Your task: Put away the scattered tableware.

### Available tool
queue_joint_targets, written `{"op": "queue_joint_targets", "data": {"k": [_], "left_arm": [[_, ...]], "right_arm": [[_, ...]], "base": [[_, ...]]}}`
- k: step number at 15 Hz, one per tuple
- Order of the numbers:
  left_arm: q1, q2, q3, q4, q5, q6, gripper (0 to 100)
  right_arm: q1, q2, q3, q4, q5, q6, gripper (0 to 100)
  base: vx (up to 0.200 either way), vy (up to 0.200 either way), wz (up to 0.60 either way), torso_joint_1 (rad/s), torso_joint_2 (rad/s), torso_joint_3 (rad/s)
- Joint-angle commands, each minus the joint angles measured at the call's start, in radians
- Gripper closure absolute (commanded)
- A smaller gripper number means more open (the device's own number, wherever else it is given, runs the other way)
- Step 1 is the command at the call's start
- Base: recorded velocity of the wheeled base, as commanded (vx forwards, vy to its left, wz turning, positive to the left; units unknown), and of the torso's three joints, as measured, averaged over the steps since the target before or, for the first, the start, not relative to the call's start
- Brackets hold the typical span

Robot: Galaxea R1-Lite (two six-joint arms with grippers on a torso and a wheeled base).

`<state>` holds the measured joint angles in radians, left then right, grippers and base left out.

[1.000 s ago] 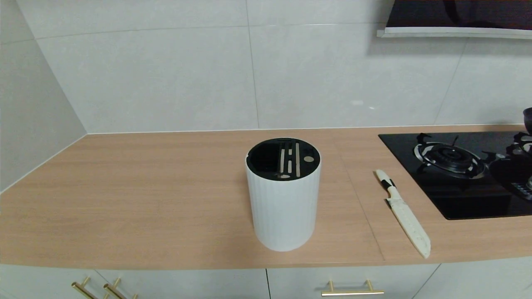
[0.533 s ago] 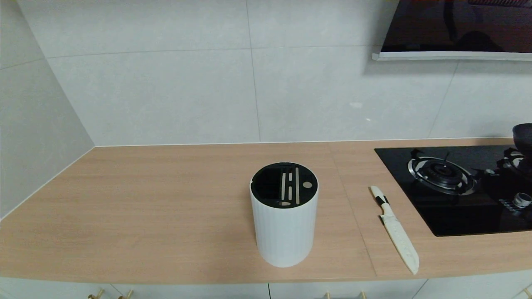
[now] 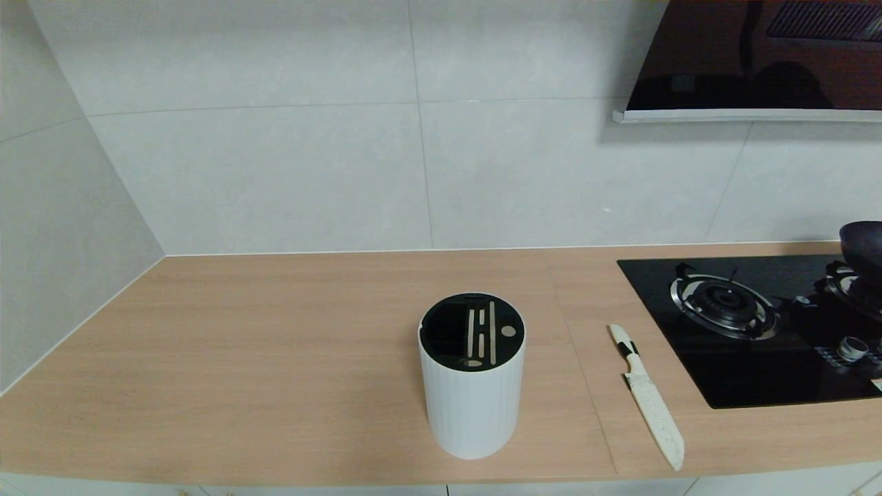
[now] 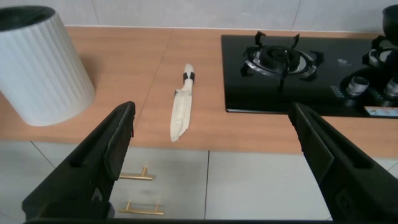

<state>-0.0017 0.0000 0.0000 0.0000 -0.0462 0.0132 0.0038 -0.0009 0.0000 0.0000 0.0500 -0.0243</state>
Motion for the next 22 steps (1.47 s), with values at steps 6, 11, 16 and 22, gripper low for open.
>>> {"op": "queue_joint_targets", "data": {"k": [6,11,16,22], "left_arm": [[0.0,0.002,0.0,0.0,0.0,0.001,0],[0.0,0.002,0.0,0.0,0.0,-0.001,0],[0.0,0.002,0.0,0.0,0.0,0.001,0],[0.0,0.002,0.0,0.0,0.0,0.001,0]], "right_arm": [[0.001,0.002,0.0,0.0,0.005,-0.002,0],[0.001,0.001,0.0,0.0,0.001,-0.014,0],[0.01,0.197,-0.187,-0.028,0.048,0.001,0],[0.059,0.722,-0.362,-0.034,0.079,0.001,0]], "base": [[0.0,0.0,0.0,0.006,-0.01,-0.008],[0.0,0.0,0.0,0.0,0.0,0.0],[0.0,0.0,0.0,0.0,0.0,0.0],[0.0,0.0,0.0,0.0,0.0,0.0]]}}
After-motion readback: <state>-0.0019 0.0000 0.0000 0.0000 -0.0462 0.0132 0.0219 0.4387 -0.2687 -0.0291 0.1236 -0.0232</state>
